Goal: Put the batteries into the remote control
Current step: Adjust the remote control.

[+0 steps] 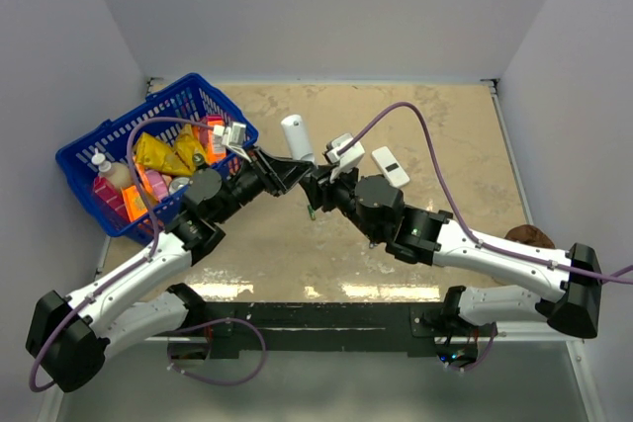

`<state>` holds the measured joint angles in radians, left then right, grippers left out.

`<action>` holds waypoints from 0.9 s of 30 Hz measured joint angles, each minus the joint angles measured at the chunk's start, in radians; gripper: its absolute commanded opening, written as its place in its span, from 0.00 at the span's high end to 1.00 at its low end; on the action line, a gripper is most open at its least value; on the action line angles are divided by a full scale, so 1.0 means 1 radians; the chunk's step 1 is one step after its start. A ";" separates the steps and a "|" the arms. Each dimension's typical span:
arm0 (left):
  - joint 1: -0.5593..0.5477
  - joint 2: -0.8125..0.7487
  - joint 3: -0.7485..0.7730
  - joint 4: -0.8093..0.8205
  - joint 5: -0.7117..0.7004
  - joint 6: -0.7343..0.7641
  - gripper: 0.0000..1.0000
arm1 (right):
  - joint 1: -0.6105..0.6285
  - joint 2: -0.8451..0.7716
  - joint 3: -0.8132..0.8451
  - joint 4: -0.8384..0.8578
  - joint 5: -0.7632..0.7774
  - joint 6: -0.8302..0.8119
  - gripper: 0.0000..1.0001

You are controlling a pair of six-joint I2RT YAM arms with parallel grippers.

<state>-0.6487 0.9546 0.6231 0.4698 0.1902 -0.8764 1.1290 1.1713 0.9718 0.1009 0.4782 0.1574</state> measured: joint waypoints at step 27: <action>-0.009 -0.222 -0.165 -0.159 -0.162 0.541 1.00 | -0.006 -0.087 0.137 -0.195 0.040 0.521 0.03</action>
<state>-0.6579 0.7322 0.4580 0.3111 0.0280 -0.3351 1.1225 1.0840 1.1088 -0.0937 0.5182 0.6785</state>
